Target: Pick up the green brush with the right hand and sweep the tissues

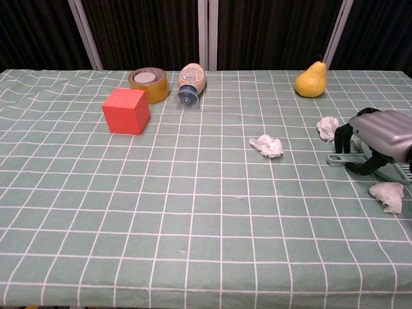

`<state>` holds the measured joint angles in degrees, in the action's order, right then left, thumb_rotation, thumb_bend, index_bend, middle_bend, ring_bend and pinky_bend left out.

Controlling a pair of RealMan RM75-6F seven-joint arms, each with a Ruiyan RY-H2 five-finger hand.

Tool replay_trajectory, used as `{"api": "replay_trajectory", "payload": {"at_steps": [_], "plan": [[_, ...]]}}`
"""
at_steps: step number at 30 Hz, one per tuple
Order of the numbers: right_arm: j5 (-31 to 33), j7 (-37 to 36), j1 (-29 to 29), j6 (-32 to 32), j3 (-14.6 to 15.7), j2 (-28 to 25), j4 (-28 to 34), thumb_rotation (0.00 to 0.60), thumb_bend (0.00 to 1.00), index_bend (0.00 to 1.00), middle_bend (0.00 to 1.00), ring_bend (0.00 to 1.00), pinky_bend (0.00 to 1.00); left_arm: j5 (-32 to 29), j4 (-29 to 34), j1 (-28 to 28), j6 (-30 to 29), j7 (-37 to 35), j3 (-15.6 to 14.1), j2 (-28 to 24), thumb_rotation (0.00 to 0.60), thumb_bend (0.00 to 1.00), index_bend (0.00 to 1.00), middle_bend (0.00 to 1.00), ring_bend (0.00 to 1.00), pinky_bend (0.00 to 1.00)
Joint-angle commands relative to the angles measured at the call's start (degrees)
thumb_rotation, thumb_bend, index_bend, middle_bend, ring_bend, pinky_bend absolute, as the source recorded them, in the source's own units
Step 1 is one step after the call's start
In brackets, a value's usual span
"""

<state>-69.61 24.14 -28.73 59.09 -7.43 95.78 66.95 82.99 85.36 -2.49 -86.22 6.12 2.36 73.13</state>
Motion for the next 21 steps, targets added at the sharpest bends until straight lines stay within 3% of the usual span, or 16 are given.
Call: {"api": "replay_trajectory", "payload": {"at_steps": [1, 6, 11, 16, 21], "plan": [[-2.9, -3.3, 1.4, 3.6, 0.1, -4.1, 4.1, 0.600, 0.33, 0.63, 0.53, 0.21, 0.09, 0.0, 0.0, 0.0, 0.0, 0.0, 0.0, -0.1, 0.600, 0.06, 0.24, 0.20, 0.12, 0.12], [-6.4, -14.9, 2.6, 6.2, -1.8, -13.5, 10.8, 0.600, 0.35, 0.64, 0.55, 0.24, 0.17, -0.1, 1.0, 0.2, -0.9, 0.7, 0.5, -0.7, 0.600, 0.06, 0.24, 0.20, 0.12, 0.12], [-10.9, -30.9, -0.6, 2.5, -3.1, -17.9, 8.1, 0.600, 0.36, 0.64, 0.55, 0.24, 0.17, 0.0, 2.7, 0.1, -1.1, 2.5, 0.7, -1.4, 0.600, 0.06, 0.24, 0.20, 0.12, 0.12], [-17.0, -50.3, -6.1, -0.5, -3.1, -14.9, -0.9, 0.600, 0.37, 0.65, 0.54, 0.24, 0.17, -0.2, 4.7, 0.3, -1.6, 4.2, 0.7, -2.3, 0.600, 0.06, 0.24, 0.20, 0.12, 0.12], [-20.9, -64.2, -10.8, -1.2, -1.6, -8.1, -13.7, 0.600, 0.38, 0.65, 0.54, 0.24, 0.17, -0.5, 6.4, 0.7, -2.1, 5.3, 0.8, -3.5, 0.600, 0.06, 0.24, 0.20, 0.12, 0.12]]}}
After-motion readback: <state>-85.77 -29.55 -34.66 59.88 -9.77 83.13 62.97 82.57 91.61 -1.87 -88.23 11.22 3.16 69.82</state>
